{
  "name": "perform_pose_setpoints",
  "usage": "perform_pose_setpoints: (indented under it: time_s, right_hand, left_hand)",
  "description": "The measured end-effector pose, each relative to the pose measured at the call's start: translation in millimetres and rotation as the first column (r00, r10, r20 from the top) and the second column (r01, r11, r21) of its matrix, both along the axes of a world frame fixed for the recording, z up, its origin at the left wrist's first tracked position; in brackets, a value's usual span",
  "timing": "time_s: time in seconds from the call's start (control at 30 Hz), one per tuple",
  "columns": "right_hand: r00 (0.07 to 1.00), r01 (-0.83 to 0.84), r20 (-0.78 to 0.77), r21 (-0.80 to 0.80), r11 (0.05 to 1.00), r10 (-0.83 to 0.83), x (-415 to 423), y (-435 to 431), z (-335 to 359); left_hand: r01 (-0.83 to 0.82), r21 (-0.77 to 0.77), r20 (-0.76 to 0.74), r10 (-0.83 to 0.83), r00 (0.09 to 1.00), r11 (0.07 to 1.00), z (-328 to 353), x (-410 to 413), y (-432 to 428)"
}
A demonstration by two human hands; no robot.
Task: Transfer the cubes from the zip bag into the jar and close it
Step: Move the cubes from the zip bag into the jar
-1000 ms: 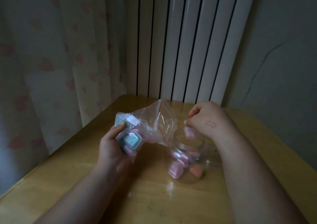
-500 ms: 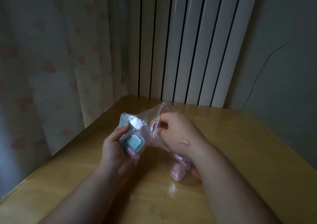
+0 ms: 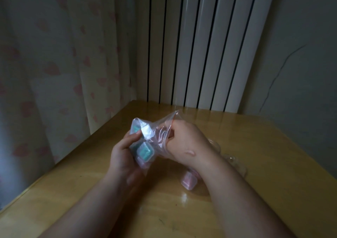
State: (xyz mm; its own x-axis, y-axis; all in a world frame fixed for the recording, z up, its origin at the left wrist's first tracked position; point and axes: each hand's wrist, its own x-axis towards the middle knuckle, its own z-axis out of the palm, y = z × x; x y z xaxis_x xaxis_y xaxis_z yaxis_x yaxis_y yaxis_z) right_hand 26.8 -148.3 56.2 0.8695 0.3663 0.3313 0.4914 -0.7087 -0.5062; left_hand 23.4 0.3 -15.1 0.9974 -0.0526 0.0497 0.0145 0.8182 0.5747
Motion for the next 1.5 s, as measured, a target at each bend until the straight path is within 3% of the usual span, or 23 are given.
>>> perform_pose_setpoints:
  time_s: [0.2,0.47,0.7,0.87,1.13,1.33,1.5]
  right_hand:
    - [0.999,0.028,0.016,0.056,0.998,-0.029,-1,-2,6]
    - [0.993,-0.037,-0.105,0.072,0.997,0.044,-1,2,2]
    - [0.998,0.065,-0.009,0.097,0.993,-0.065,2,-8,14]
    - [0.984,0.169,-0.081,0.143,0.975,-0.158,9,-35,26]
    - [0.927,0.352,-0.145,0.017,0.936,-0.346,16,-64,38]
    - [0.949,0.291,-0.125,0.001,0.957,-0.289,17,-59,32]
    - [0.995,0.087,-0.055,0.021,0.996,-0.086,12,-38,23]
  left_hand:
    - [-0.02,-0.005,0.0,0.02,1.0,1.0,-1,2,0]
    - [0.013,-0.005,-0.004,-0.013,1.0,1.0,1,0,1]
    - [-0.057,-0.052,-0.034,0.055,0.998,0.997,-1,2,4]
    - [-0.132,-0.105,-0.095,0.122,0.988,0.986,-3,7,7]
    - [-0.15,-0.096,-0.113,0.139,0.984,0.984,-4,7,7]
    - [-0.135,-0.101,-0.123,0.122,0.985,0.986,-2,6,5]
    - [-0.125,-0.119,-0.141,0.107,0.984,0.985,2,2,2]
